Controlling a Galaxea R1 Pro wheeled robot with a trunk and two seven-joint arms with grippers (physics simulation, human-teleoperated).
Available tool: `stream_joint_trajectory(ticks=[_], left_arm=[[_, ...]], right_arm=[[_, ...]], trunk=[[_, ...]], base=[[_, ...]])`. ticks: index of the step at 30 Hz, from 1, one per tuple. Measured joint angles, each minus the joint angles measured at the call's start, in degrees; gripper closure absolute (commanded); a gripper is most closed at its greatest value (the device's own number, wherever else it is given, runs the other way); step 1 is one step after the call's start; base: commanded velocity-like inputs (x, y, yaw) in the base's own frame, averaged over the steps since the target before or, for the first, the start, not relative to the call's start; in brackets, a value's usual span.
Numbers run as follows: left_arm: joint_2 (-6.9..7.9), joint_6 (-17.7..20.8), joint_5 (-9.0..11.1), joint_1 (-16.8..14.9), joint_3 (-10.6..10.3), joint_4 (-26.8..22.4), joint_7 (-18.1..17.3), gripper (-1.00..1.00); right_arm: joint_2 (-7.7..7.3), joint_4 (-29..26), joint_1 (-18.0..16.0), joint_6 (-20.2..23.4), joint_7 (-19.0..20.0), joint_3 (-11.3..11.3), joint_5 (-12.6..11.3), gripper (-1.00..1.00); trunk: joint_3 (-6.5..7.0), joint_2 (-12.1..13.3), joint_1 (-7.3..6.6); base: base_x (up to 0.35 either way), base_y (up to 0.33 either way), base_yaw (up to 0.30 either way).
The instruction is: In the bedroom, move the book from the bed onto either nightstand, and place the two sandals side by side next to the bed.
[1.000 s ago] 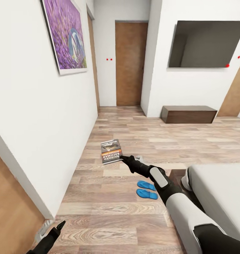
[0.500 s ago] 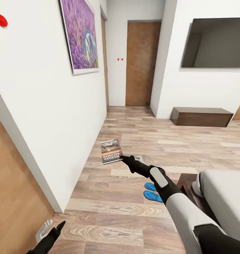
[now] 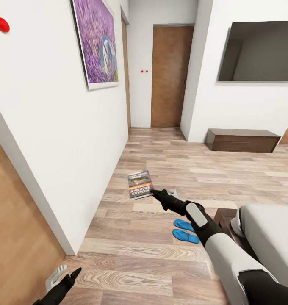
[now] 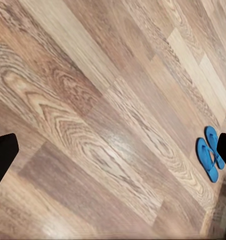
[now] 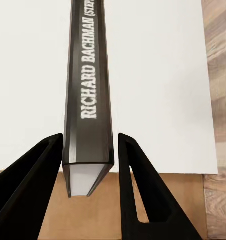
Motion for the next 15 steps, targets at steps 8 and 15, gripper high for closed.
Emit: stream_joint_trajectory(ticks=[8,15], left_arm=[[0.00,-0.03,0.01,0.01,-0.67,-0.05,0.00,-1.00],[0.00,-0.02,0.01,0.01,-0.74,-0.09,-0.05,-1.00]], right_arm=[[-3.65,7.66,0.08,-0.17,1.40,-0.34,-0.18,1.00],[-5.25,13.06,0.09,-0.16,4.79,-0.53,-0.20,1.00]], trunk=[[0.00,0.00,0.00],[0.00,0.00,0.00]], base=[[0.000,0.000,0.000],[0.000,0.000,0.000]])
